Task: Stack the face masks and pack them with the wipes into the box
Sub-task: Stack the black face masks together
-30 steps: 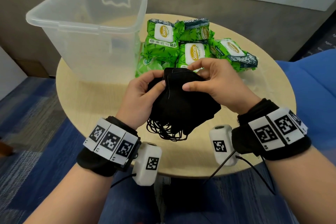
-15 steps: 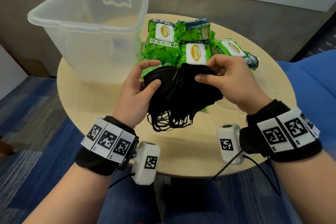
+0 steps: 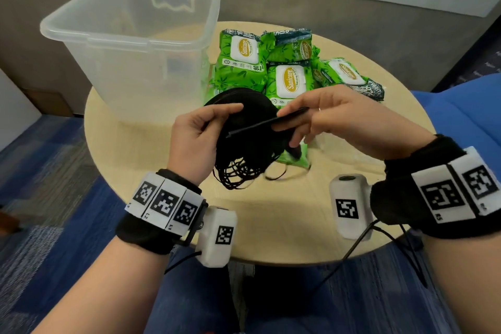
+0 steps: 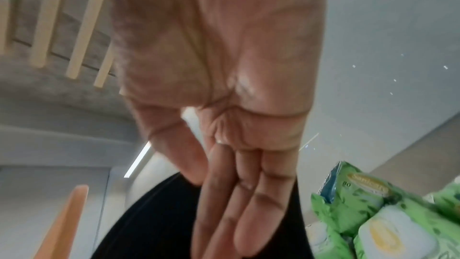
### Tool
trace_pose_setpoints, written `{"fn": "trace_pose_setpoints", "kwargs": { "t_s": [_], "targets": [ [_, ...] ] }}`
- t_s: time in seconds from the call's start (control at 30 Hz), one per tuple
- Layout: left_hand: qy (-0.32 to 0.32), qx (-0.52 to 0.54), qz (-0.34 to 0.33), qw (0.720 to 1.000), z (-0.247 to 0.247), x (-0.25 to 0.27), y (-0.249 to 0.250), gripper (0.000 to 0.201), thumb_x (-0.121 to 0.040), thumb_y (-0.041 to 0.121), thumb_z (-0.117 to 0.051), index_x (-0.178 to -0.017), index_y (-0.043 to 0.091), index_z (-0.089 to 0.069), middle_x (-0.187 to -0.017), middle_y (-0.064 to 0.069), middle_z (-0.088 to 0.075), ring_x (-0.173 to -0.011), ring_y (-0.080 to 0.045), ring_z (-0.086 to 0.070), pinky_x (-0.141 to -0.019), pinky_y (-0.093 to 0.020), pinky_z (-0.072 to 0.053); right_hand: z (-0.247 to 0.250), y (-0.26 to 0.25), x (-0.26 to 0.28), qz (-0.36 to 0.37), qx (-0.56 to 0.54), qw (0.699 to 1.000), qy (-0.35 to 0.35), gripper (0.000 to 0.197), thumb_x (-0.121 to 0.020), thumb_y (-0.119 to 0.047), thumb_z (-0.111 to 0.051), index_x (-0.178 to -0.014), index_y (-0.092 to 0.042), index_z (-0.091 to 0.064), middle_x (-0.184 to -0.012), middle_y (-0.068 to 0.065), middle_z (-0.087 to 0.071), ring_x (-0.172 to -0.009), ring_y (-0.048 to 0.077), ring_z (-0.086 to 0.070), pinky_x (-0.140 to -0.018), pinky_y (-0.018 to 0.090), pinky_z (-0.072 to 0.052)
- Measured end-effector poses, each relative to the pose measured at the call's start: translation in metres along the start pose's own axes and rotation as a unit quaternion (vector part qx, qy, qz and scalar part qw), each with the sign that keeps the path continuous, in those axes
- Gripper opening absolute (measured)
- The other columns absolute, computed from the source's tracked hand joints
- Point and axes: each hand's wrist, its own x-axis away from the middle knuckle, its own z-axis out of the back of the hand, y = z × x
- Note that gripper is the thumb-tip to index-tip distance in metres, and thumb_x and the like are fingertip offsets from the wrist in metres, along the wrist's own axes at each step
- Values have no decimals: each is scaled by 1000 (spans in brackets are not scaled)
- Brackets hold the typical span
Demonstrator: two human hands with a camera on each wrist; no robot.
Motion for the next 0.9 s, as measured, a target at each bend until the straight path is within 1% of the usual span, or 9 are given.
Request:
{"fn": "trace_pose_setpoints", "kwargs": {
  "t_s": [0.1,0.17,0.33,0.47,0.53,0.6,0.7,0.8,0.9],
  "targets": [
    [-10,38,32,999,1,-1,1,34,-92,-2,-49,-95,26,-68,-92,13,-69,-89,2,-63,-80,-13,-46,-2,2,-2,27,98,994,32,26,-82,8,-58,-95,-14,-65,-92,6,-73,-79,12,-67,-75,19,-52],
    [-30,77,57,995,1,0,3,31,-92,-2,-49,-99,23,-66,-94,6,-69,-86,0,-64,-73,-12,-48,-2,5,-5,60,150,983,93,12,-79,-11,-70,-81,-23,-67,-84,1,-68,-81,16,-63,-80,29,-48],
    [-91,148,75,982,4,2,9,28,-78,33,-61,-103,22,-66,-92,7,-71,-90,-6,-65,-73,-17,-49,-3,3,-12,131,181,962,157,11,-72,-41,-66,-70,-38,-55,-114,-5,-42,-122,20,-38,-103,33,-31],
    [-138,172,30,975,7,4,11,69,-60,67,-71,-111,21,-62,-105,5,-69,-104,-14,-62,-83,-25,-50,-11,-3,-18,107,87,986,90,13,-85,-24,-65,-77,-16,-59,-86,-3,-56,-85,13,-55,-75,23,-44],
    [-156,189,26,969,6,4,15,85,-56,73,-69,-116,14,-59,-111,-1,-67,-110,-19,-61,-88,-31,-51,-14,-1,-22,85,81,990,72,11,-88,-16,-61,-84,-6,-61,-78,7,-61,-74,15,-56,-68,29,-46],
    [-154,184,34,970,6,5,15,75,-56,62,-77,-113,17,-60,-108,4,-69,-107,-15,-62,-86,-28,-51,-17,1,-26,88,99,989,69,17,-89,-15,-60,-91,2,-62,-89,21,-65,-79,27,-60,-74,39,-50],
    [-144,145,31,978,2,6,14,46,-67,21,-78,-109,20,-60,-99,12,-71,-98,-5,-64,-80,-17,-49,-19,1,-31,91,107,987,77,26,-90,-17,-60,-94,8,-60,-91,28,-63,-81,37,-58,-74,44,-48],
    [-146,147,27,978,-4,8,14,35,-78,5,-60,-109,19,-56,-98,15,-71,-97,-1,-63,-81,-14,-48,-20,1,-36,88,136,983,83,29,-89,-20,-60,-81,7,-57,-71,13,-52,-66,24,-46,-62,34,-37],
    [-140,127,18,982,-4,8,14,38,-80,5,-58,-115,18,-51,-106,9,-66,-102,-2,-61,-85,-16,-47,-22,5,-37,69,147,980,111,28,-89,-25,-60,-67,-12,-48,-63,-1,-44,-62,13,-41,-62,31,-32]
  ]
}}
